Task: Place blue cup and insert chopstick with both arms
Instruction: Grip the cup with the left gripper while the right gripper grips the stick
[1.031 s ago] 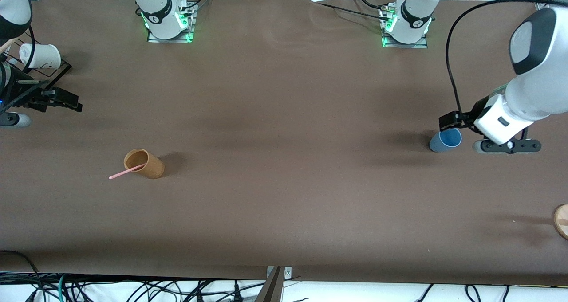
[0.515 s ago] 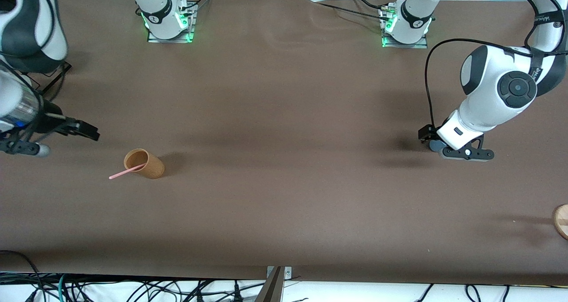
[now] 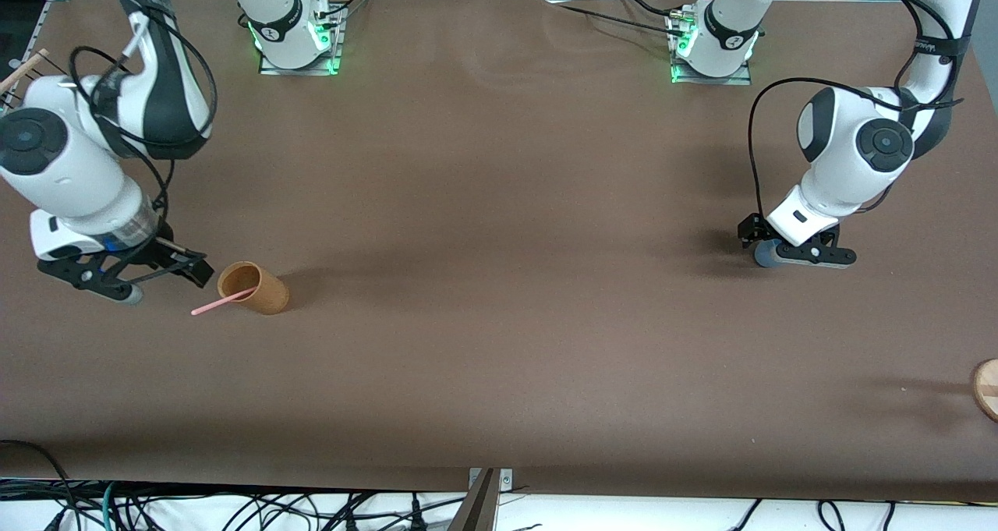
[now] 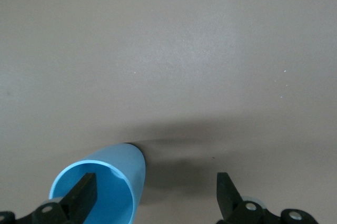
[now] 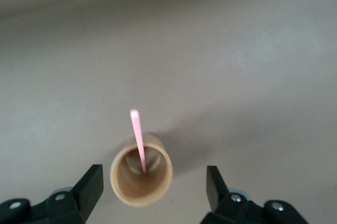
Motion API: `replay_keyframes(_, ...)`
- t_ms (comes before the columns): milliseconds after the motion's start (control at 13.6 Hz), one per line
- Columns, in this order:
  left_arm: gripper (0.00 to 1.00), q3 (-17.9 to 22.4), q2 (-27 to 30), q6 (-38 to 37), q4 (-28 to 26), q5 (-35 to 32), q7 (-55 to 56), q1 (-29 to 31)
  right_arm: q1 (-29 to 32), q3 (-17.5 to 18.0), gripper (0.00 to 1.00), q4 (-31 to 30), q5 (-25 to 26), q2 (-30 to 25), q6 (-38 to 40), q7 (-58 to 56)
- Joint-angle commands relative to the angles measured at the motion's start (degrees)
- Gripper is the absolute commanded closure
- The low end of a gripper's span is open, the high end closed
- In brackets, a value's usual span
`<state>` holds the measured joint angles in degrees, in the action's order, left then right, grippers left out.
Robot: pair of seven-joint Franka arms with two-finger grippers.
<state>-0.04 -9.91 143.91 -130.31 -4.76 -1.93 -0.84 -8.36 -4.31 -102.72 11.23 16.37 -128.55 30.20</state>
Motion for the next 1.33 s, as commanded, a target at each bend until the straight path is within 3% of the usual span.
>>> replay_keyframes(0, 0.00, 0.8, 2.1, 3.4, -3.6, -1.0, -2.6, 0.4, 0.2, -0.2, 0.12, 0.2, 1.2, 3.1, -6.9, 2.6)
replay_keyframes(147, 0.00, 1.3, 1.9, 4.4, -4.2, -1.0, -3.8, 0.5, 0.1, -0.2, 0.14, -0.4, 1.2, 3.5, -7.2, 3.2)
replay_keyframes(294, 0.00, 2.0, 0.6, 7.3, -5.3, -1.0, -4.1, 0.6, 0.0, -0.1, 0.23, -3.2, 1.2, 3.1, -7.6, 3.1)
replay_keyframes(589, 0.03, 2.8, -3.4, 9.0, -5.0, -0.3, -4.0, 0.7, 0.2, -0.1, 0.24, -3.9, 1.2, 3.4, -9.8, 0.2)
replay_keyframes(663, 0.11, 2.8, -4.3, 8.9, -4.8, -0.1, -3.5, 0.7, 0.4, -0.2, 0.26, -4.1, 1.0, 3.6, -10.0, -2.6)
replay_keyframes(810, 0.70, 2.8, -4.3, 8.3, -4.4, -0.1, -2.2, 0.7, 0.6, -0.2, 0.28, -4.0, 1.0, 4.0, -10.7, -2.9)
replay_keyframes(883, 0.89, 2.8, -4.2, 8.1, -3.7, -0.1, -0.9, 0.7, 0.7, -0.2, 0.28, -4.1, 1.0, 4.9, -11.1, -3.1)
replay_keyframes(957, 1.00, 2.7, -3.9, 6.1, -3.2, -0.1, 0.2, 0.7, 0.8, -0.2, 0.29, -4.6, 1.0, 5.2, -11.2, -3.7)
replay_keyframes(1178, 1.00, 2.7, -3.8, -0.5, 0.4, 0.1, 1.0, 0.7, 0.8, -0.2, 0.32, -5.3, 1.1, 5.1, -11.5, -3.7)
replay_keyframes(1252, 1.00, 2.7, -3.8, -1.7, 1.1, 0.1, 1.0, 0.7, 0.8, -0.2, 0.37, -5.4, 1.1, 5.3, -12.2, -3.7)
